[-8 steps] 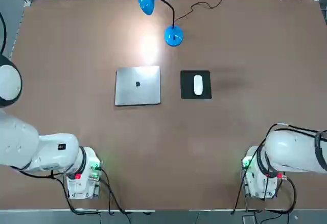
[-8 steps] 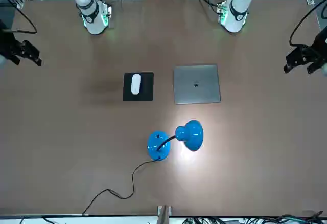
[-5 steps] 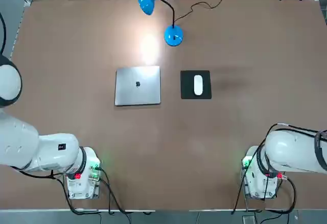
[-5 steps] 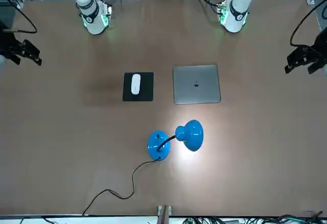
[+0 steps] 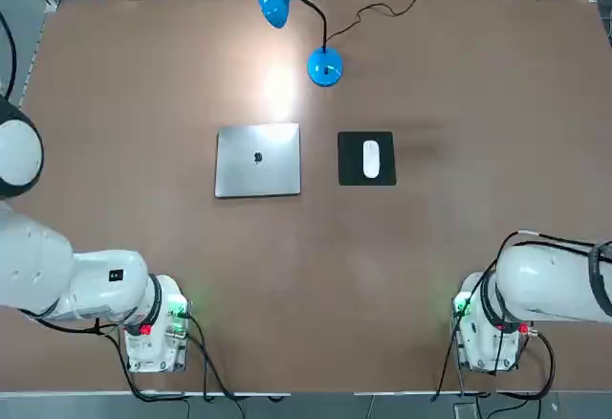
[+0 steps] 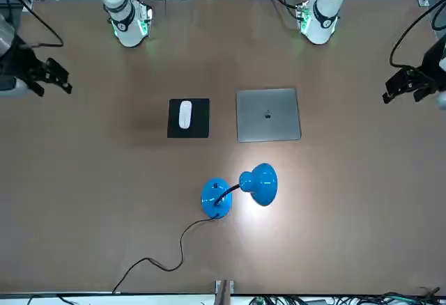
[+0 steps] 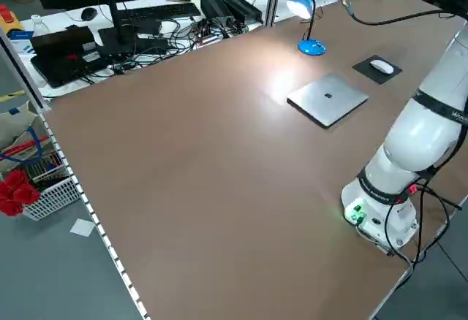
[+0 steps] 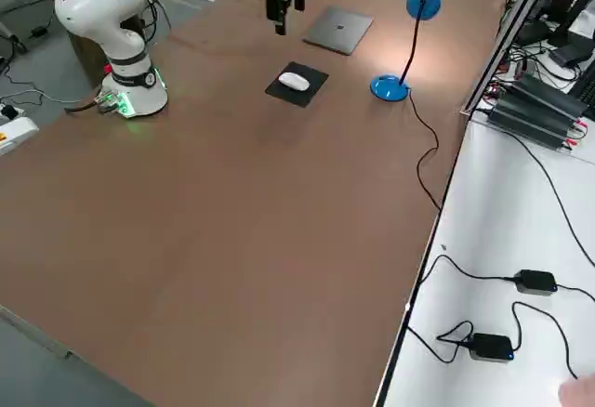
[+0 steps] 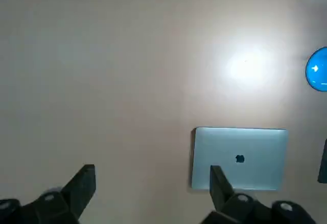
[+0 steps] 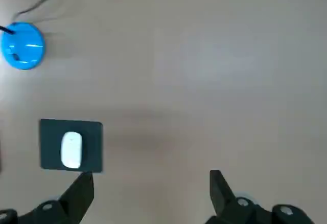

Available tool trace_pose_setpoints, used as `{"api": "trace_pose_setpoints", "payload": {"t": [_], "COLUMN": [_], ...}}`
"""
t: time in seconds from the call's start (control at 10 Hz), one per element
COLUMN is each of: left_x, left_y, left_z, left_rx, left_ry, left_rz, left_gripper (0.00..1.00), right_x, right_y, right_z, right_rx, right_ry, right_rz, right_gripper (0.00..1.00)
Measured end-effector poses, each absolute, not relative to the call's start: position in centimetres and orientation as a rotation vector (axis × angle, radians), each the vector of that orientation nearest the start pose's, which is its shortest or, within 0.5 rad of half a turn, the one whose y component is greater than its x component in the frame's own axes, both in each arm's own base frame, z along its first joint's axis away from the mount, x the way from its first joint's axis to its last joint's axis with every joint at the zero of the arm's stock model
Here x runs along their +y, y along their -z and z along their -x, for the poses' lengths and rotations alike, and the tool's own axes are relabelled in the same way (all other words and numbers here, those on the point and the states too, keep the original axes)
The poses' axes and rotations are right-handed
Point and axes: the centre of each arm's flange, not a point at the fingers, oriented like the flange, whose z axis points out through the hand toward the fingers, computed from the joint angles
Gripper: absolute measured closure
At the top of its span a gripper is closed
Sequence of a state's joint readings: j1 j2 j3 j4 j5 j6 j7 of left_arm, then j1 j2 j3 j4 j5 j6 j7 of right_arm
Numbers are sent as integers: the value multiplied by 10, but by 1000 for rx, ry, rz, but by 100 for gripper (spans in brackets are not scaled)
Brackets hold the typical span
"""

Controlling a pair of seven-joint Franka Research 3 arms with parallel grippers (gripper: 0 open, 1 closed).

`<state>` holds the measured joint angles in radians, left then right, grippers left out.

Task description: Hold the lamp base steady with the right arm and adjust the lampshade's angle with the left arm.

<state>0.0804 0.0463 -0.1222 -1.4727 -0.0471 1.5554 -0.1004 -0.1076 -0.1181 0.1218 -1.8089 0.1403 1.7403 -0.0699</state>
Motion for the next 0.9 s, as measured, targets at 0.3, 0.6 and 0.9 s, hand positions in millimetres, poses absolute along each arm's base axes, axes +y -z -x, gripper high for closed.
{"api": "trace_pose_setpoints", "payload": {"t": [0.3, 0.6, 0.9], "left_x": [-38, -41, -48], "left_y": [-650, -653, -650], "left_z": [-587, -602, -609], "left_rx": [107, 529, 751], "left_ry": [110, 227, 276], "left_rz": [3203, 3144, 3088], "left_gripper": [1, 1, 1], "right_x": [126, 221, 280], "right_y": [-529, -448, -352], "right_z": [-565, -586, -605], "right_rx": [-318, -466, -609], "right_ry": [171, 333, 571], "right_rz": [2935, 2820, 2725], "right_gripper": [0, 0, 0]}}
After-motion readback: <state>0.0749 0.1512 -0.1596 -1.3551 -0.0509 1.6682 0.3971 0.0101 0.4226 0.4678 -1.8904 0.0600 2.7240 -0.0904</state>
